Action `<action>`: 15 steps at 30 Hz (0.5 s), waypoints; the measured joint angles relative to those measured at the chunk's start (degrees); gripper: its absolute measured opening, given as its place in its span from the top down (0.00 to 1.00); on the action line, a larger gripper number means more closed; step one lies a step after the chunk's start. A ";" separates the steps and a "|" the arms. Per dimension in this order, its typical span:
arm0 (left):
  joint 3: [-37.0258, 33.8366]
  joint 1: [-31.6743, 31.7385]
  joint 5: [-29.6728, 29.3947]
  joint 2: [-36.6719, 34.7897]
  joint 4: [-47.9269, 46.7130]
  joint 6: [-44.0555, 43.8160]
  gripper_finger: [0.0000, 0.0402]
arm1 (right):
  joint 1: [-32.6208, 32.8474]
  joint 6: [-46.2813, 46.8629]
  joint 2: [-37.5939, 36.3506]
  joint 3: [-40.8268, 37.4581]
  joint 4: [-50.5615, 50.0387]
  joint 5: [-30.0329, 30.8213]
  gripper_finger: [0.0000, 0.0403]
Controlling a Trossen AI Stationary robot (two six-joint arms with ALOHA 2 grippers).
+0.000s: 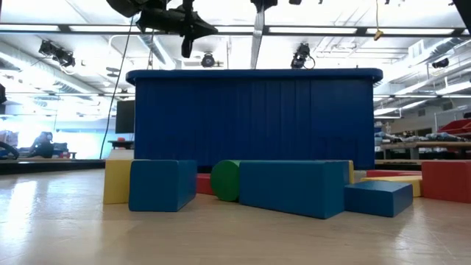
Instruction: Sort Items/Unsort Items
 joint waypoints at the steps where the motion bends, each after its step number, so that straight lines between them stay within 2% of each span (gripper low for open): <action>1: 0.00 0.00 0.00 -0.01 0.00 0.01 0.99 | 0.21 0.79 0.00 -1.11 0.61 0.70 1.00; 4: 0.00 0.00 0.00 -0.01 -0.11 0.50 0.99 | 1.14 1.44 0.05 -4.02 2.73 3.25 1.00; 15: 0.00 0.00 -0.45 0.01 -0.46 0.98 0.99 | 2.10 3.96 0.02 -8.98 6.61 3.96 1.00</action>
